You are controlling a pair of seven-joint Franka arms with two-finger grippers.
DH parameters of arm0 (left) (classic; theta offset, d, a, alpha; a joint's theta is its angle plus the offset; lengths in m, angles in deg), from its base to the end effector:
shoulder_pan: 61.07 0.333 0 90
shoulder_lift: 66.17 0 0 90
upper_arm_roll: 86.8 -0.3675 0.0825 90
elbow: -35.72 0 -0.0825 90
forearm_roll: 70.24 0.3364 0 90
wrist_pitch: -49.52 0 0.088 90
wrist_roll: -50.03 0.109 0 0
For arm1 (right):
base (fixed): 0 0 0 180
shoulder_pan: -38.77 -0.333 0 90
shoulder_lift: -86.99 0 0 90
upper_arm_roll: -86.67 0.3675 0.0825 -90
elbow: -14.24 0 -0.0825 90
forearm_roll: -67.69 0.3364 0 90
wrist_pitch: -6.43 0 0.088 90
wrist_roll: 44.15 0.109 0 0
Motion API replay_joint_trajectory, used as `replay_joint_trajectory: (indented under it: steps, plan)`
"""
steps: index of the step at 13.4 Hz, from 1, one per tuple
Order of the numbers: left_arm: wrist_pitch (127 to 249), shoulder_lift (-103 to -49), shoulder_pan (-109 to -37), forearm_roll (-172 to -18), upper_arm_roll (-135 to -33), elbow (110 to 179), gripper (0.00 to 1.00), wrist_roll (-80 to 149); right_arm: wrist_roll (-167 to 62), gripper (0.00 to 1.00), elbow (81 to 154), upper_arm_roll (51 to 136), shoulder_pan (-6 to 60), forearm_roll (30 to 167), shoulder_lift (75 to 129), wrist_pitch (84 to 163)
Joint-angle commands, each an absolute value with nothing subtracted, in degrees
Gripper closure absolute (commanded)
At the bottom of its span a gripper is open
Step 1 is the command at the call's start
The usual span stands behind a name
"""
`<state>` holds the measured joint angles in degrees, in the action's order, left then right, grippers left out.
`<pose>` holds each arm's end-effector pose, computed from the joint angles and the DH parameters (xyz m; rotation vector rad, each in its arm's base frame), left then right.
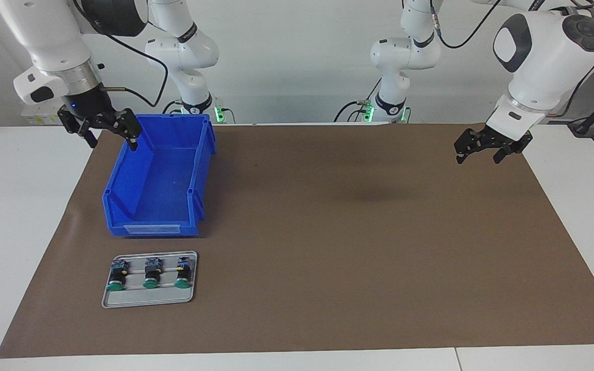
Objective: Place and press button with both arms
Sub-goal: 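Reach the right gripper toward the metal tray of green-capped parts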
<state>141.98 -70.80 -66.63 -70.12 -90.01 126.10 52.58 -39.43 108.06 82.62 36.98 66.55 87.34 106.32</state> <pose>0.5367 -0.0233 0.6327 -3.1314 0.1343 0.0696 0.5242 -0.0224 0.6581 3.1141 -0.1861 0.1565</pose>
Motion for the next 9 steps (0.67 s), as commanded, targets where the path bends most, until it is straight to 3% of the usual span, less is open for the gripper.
replay_joint_trajectory:
  steps: [1,5,9]
  plan:
    - [143.1,-69.0,-66.2,-69.3,-89.6,128.4,0.00,52.1,-41.2,0.00,105.2,82.5,37.8,67.8,95.8,113.7]
    - [143.2,-69.0,-66.2,-69.3,-89.6,128.4,0.00,52.1,-44.2,0.00,101.4,82.5,37.9,68.8,109.4,127.3]
    - [143.2,-69.0,-66.2,-69.3,-89.6,128.4,0.00,52.1,-49.4,0.00,101.3,82.5,37.8,72.8,116.5,136.4]
